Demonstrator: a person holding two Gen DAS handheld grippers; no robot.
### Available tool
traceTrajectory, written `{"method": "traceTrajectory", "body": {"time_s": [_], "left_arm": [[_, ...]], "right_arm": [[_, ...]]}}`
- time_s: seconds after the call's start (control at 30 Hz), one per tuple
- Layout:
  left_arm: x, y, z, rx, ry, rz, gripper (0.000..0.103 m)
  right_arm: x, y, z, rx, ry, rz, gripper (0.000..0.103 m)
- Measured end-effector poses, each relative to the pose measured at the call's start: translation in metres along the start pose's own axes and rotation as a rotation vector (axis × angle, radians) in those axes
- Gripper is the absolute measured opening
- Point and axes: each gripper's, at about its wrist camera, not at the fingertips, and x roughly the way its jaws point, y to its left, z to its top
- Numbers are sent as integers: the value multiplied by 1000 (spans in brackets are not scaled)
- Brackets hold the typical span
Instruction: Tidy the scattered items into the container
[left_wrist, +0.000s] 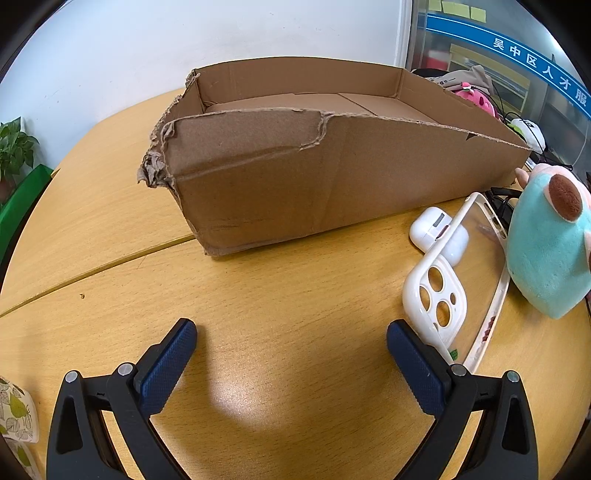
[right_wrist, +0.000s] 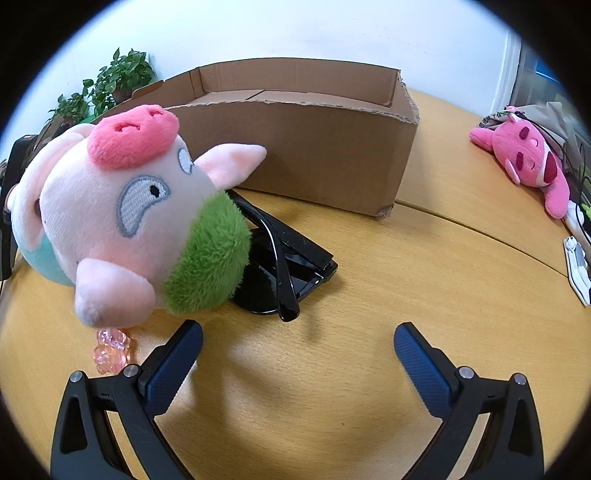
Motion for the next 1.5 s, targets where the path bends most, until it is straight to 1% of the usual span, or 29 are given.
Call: {"method": "traceTrajectory", "body": {"time_s": [0.07,0.17,0.3,0.47,0.5,0.6,0.63,0.7,0.73,0.77,0.8,0.83,0.9,0.93,1.0,1.07,1.13,1.23,1.4,1.5], "left_arm": [[0,1,0,0,0,0,103],[0,1,0,-4,0,1,103],[1,4,3,-4,0,4,103],[-3,-2,-2,-35,7,28,103],[-4,-13,-9,-42,13,36,103],[-20,-17,-24,-68,-1,102,103],[-35,-18,-30,-88,-29,129,103],[-63,-19,-35,-130,-91,132,103],[-87,-22,-37,-177,-154,107,103],[-103,-24,-38,-215,-197,84,103],[-116,-26,-39,-253,-233,58,103],[-131,-33,-39,-292,-262,12,103],[-145,-46,-39,-291,-275,-42,103],[-150,-56,-38,-273,-283,-69,103],[-154,-82,-32,-239,-299,-99,103],[-156,-101,-29,-205,-309,-131,103],[-155,-112,-22,-194,-311,-159,103],[-151,-123,-16,-201,-301,-197,103],[-139,-133,-7,-226,-267,-258,103],[-133,-138,-3,-223,-250,-254,103]], "right_arm": [[-1,3,-2,12,0,-10,103],[-14,7,-19,44,1,-32,103],[-27,14,-35,55,34,-34,103],[-39,24,-48,89,14,-46,103],[-43,27,-49,105,1,-39,103],[-67,39,-44,114,-84,-39,103],[-76,43,-40,115,-112,-40,103],[-88,49,-33,116,-143,-22,103],[-92,52,-28,112,-154,3,103],[-95,55,-25,116,-162,19,103],[-97,56,-18,125,-170,38,103],[-97,58,-14,132,-175,48,103],[-99,62,-6,145,-184,46,103],[-99,64,-3,150,-183,34,103],[-100,67,0,154,-184,15,103],[-105,69,2,150,-192,7,103],[-111,73,2,146,-198,-12,103],[-118,75,2,135,-200,-36,103],[-121,70,1,141,-198,-38,103],[-118,66,0,147,-189,-28,103]]}}
